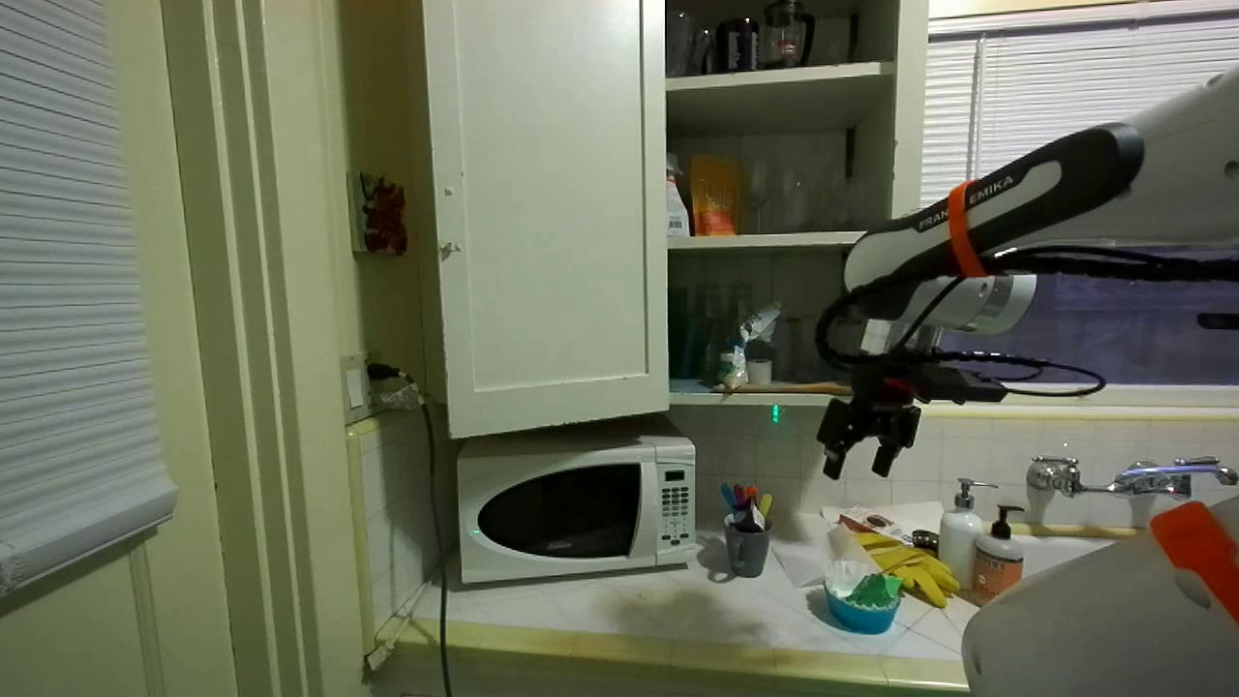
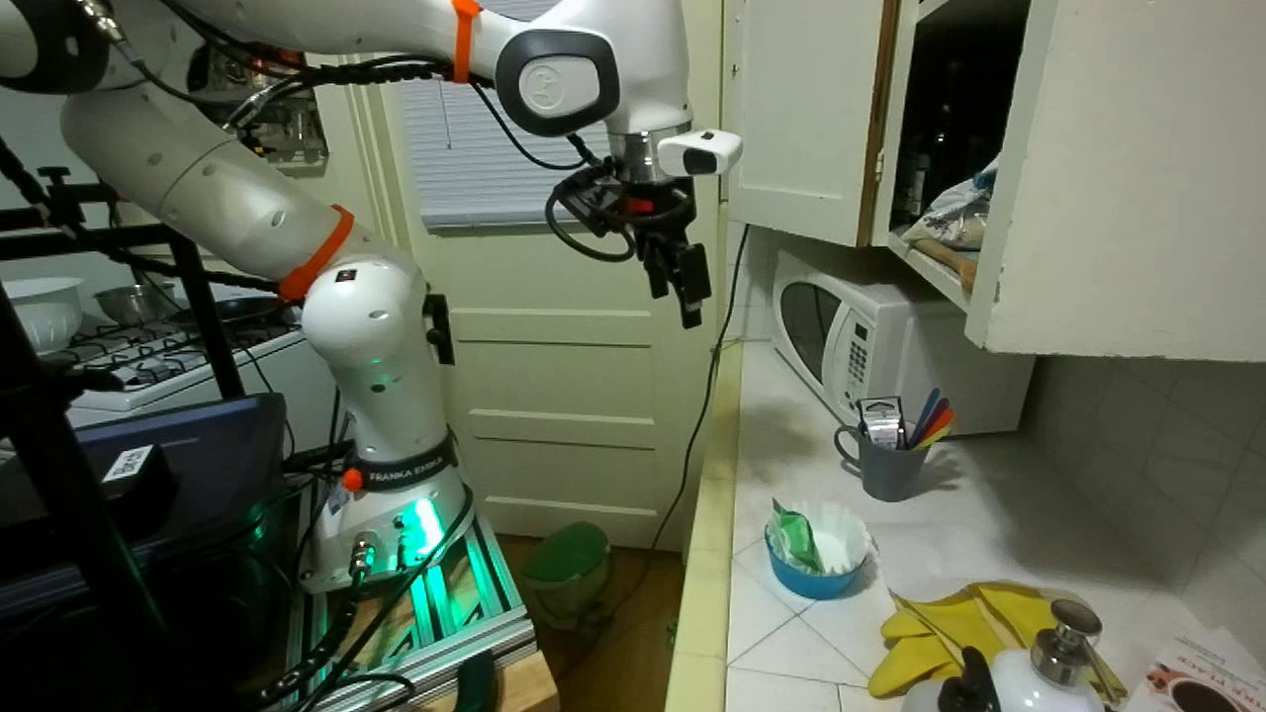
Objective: Move the orange packet to the bottom shelf
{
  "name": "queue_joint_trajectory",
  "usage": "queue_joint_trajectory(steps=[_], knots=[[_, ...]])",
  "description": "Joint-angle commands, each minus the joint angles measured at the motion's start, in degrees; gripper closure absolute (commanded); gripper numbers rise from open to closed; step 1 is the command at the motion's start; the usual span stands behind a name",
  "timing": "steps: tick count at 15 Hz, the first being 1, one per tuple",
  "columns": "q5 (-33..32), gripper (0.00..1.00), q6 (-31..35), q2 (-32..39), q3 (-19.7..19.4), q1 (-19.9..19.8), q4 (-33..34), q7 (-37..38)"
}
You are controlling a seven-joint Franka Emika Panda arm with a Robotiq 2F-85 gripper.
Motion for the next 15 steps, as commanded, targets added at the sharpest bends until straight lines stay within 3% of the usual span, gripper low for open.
queue_joint_trajectory(steps=[1, 6, 11, 12, 13, 15], knots=[[1.0, 0.0, 5.3, -1.2, 1.5, -1.4, 2.5, 3.5], [3.3, 0.0, 16.6, -0.2, 5.3, -0.9, 9.4, 11.4], [-0.4, 0.0, 26.7, 0.4, 9.8, -4.6, 17.2, 17.5], [-1.8, 0.0, 27.4, 0.2, 10.4, -6.2, 17.8, 18.0], [0.1, 0.0, 25.8, -0.3, 8.9, -3.2, 16.4, 15.9], [-1.0, 0.0, 26.0, -0.4, 9.6, -4.9, 18.0, 16.7]])
